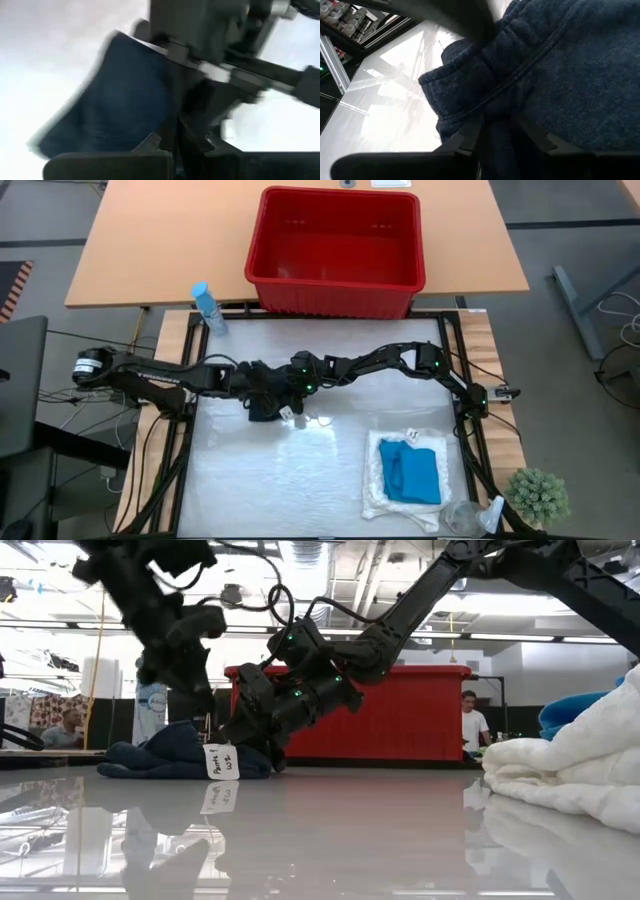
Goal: Fold laundry
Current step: Fold the dark blue shorts, then stack the folded dark blue shorts on top of the folded blue shorts
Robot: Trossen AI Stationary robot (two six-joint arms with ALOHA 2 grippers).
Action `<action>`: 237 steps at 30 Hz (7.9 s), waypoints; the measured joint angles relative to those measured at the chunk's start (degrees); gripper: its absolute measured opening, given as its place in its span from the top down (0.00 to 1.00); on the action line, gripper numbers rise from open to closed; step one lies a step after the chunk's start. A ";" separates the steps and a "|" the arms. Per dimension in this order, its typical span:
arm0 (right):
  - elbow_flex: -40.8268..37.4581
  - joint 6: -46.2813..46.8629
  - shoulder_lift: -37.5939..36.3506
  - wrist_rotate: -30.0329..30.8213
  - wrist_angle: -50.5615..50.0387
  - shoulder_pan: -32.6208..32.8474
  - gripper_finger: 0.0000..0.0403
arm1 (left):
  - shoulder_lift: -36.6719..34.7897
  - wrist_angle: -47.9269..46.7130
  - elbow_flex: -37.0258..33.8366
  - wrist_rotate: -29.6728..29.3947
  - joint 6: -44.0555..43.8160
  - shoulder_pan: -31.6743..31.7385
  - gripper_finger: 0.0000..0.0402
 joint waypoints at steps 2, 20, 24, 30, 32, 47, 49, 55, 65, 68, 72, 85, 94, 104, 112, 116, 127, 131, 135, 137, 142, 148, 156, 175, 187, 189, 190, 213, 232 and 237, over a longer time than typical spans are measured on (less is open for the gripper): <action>0.00 0.01 0.01 -0.01 -0.02 0.00 0.71 | -0.85 6.95 -3.88 1.67 -3.84 -1.06 1.00; -0.27 2.44 -2.96 -5.42 -4.72 -1.54 0.71 | -0.97 5.12 -13.38 -2.61 -15.25 -6.33 1.00; -0.42 1.70 -8.26 -6.08 -11.35 -3.08 0.71 | -0.40 5.05 -14.48 -2.83 -15.14 -6.33 1.00; -0.17 1.41 -16.92 -1.98 -24.49 -5.13 0.71 | -0.44 6.06 -15.73 -3.19 -15.01 -6.34 1.00; -0.26 1.58 -18.03 0.22 -28.76 -5.44 0.70 | -0.44 6.76 -16.09 -3.41 -14.99 -6.35 1.00; -0.06 17.54 -12.87 11.94 -26.24 -6.73 0.36 | -0.34 10.67 -17.76 -4.13 -15.59 -6.31 1.00; -0.27 17.84 -12.03 13.76 -26.53 -5.99 0.36 | -0.35 10.90 -17.81 -4.13 -15.81 -6.31 1.00; 0.03 19.01 -9.22 14.28 -20.29 -4.38 0.35 | -0.34 11.21 -17.82 -4.12 -15.59 -6.31 1.00; -0.13 21.40 -9.16 17.05 -18.43 -3.26 0.35 | -0.34 11.75 -17.82 -4.78 -15.83 -6.31 1.00; 0.09 22.11 -7.76 17.96 -16.68 -2.72 0.35 | -0.34 11.83 -17.82 -4.89 -15.93 -6.31 1.00; 0.37 26.47 -4.93 14.86 -15.03 -1.92 0.35 | -0.34 12.49 -17.82 -5.38 -15.95 -6.31 1.00; 0.44 25.46 -4.04 5.97 -17.48 -2.69 0.93 | -0.27 17.40 -17.87 -7.15 -15.25 -6.18 1.00; -0.04 25.98 -8.87 6.53 -25.46 -2.58 0.93 | -0.31 18.03 -13.75 -2.81 -9.41 -5.61 1.00; 0.09 27.09 -16.89 8.63 -41.10 -1.10 0.93 | -2.45 16.13 -5.49 -2.32 -1.69 -5.52 1.00; 0.15 29.26 -25.75 11.34 -58.48 4.61 0.93 | -2.83 14.29 0.41 -7.18 5.26 -5.52 1.00; 0.15 32.88 -30.95 11.88 -63.53 8.27 0.93 | -2.83 14.24 1.42 -7.22 6.55 -5.50 1.00; 0.20 50.97 -38.85 22.20 -69.40 20.39 0.93 | -2.83 13.80 1.45 -7.13 10.16 -5.50 1.00; 0.20 57.59 -39.54 24.42 -69.08 24.70 0.93 | -2.83 13.81 1.45 -7.13 12.40 -5.50 1.00; 0.20 64.85 -40.74 27.83 -68.60 28.85 0.93 | -2.83 13.83 1.45 -7.09 13.57 -5.50 1.00; 0.22 68.18 -41.78 29.27 -68.75 31.04 0.93 | -2.83 13.83 1.45 -7.09 13.71 -5.50 1.00; 0.26 78.46 -43.83 34.41 -71.67 37.22 0.93 | -2.83 13.86 1.45 -7.11 13.82 -5.46 1.00; 0.26 92.88 -44.60 36.83 -81.00 45.44 0.93 | -2.83 14.10 1.45 -6.10 13.73 -4.21 1.00; 0.26 109.66 -44.65 36.75 -90.82 55.32 0.93 | -2.83 14.44 1.45 -5.00 9.40 -1.03 1.00; -0.25 107.36 -44.57 22.24 -104.48 57.60 0.93 | -2.72 18.12 1.45 0.32 2.17 0.77 1.00; -0.26 101.28 -42.56 24.26 -103.55 57.59 0.71 | -2.70 18.62 1.45 0.44 2.14 0.77 1.00; -0.28 99.96 -41.67 24.33 -103.71 57.16 0.67 | -2.70 18.65 1.45 0.48 2.13 0.77 1.00; -0.28 98.97 -41.26 24.33 -103.67 56.97 0.65 | -2.69 18.69 1.45 0.49 2.13 0.77 1.00; 1.90 103.38 -43.30 43.34 -104.80 60.83 0.65 | 6.38 38.13 1.48 11.51 -9.52 0.51 0.83; -23.85 109.34 -42.99 48.96 -72.01 66.90 0.97 | 12.87 51.82 1.48 13.04 -15.96 0.53 1.00; -29.39 109.33 -43.14 47.80 -64.77 66.83 0.96 | 12.84 51.52 1.48 11.67 -15.82 0.53 0.99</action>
